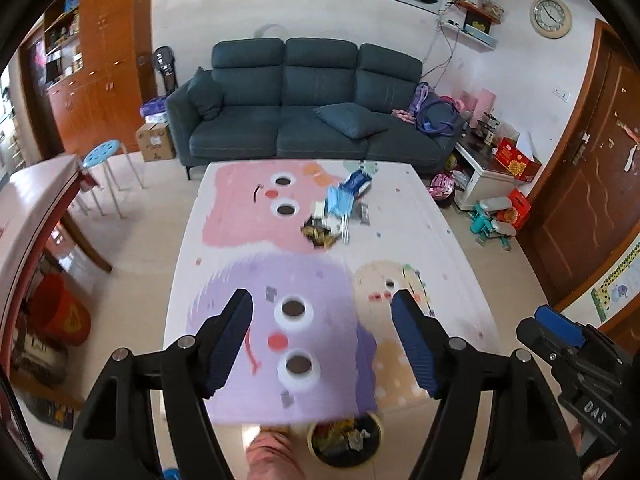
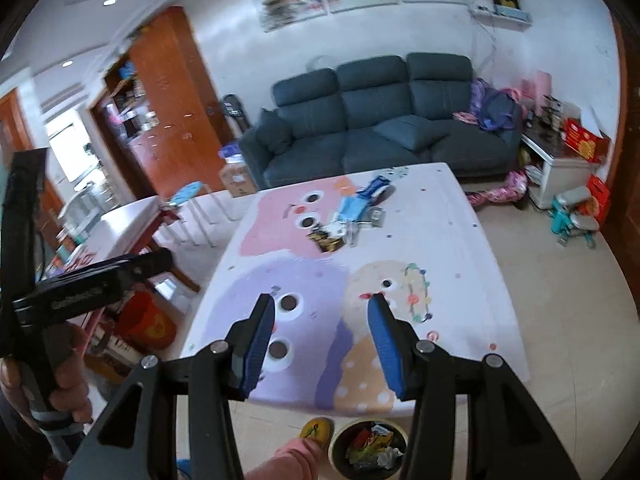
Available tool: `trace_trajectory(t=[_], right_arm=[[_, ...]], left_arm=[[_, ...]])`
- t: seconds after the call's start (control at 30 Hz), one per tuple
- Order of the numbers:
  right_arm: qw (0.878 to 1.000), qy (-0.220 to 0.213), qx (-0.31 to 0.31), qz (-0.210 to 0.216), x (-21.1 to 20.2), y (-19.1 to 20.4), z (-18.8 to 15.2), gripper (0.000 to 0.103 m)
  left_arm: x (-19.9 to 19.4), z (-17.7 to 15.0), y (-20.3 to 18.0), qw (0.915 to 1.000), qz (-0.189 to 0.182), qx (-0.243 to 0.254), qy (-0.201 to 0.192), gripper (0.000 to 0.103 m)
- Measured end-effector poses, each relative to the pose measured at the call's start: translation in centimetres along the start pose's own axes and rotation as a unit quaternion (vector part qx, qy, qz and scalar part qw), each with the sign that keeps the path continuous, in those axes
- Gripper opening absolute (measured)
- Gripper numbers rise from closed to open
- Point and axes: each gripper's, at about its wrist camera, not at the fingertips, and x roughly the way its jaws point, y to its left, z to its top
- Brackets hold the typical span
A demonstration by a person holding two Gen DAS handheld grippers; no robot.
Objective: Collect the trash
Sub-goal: 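Move both tools back over the table toward the mask and bag, then grasp the black-white plastic bag with the left tool while the right tool grasps the blue mask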
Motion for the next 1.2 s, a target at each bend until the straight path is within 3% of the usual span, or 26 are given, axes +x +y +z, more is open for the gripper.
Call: trace_trajectory(t=[0.1, 0.3, 0.5, 0.63, 0.87, 0.93, 1.0, 1.07, 1.2], right_arm=[[0.999, 0.020, 0.030, -0.009, 4.3, -1.3, 2.7, 0.049], [0.995, 0.057, 0.070, -0.041, 14.1, -3.0, 7.5, 0.049], [0.989, 0.080, 0.109, -0.055, 23.6, -4.6, 10.5, 0.049], [0.984, 0.101, 0.138, -0.052, 29.1, -5.7, 11.5, 0.049], [0.979, 0.130, 0.145, -0.058, 35.6, -6.0, 13.1, 0.050], [0.978, 0.134, 0.148, -0.059, 36.7, -6.1, 13.4, 0.060], [0.977, 0.136, 0.150, -0.062, 37.5, -6.2, 13.6, 0.062], [0.977, 0.141, 0.151, -0.062, 38.4, -6.1, 13.8, 0.062], [0.976, 0.153, 0.144, -0.060, 40.2, -5.4, 14.3, 0.062]], left_arm=[[4.8, 3.4, 0.9, 0.9997, -0.008, 0.018, 0.012, 0.070], [17.5, 9.1, 2.3, 0.9923, -0.055, 0.063, 0.091, 0.070], [30.1, 10.6, 2.9, 0.9789, -0.085, 0.085, 0.165, 0.070], [37.2, 10.5, 3.6, 0.9684, -0.109, 0.054, 0.218, 0.070], [43.8, 9.5, 3.1, 0.9522, -0.134, 0.036, 0.272, 0.070], [44.9, 8.9, 2.7, 0.9470, -0.140, 0.039, 0.286, 0.070], [45.8, 8.5, 2.5, 0.9420, -0.152, 0.029, 0.298, 0.070], [46.3, 8.6, 3.0, 0.9409, -0.167, 0.004, 0.295, 0.057], [46.7, 8.9, 4.5, 0.9450, -0.163, -0.032, 0.282, 0.054]])
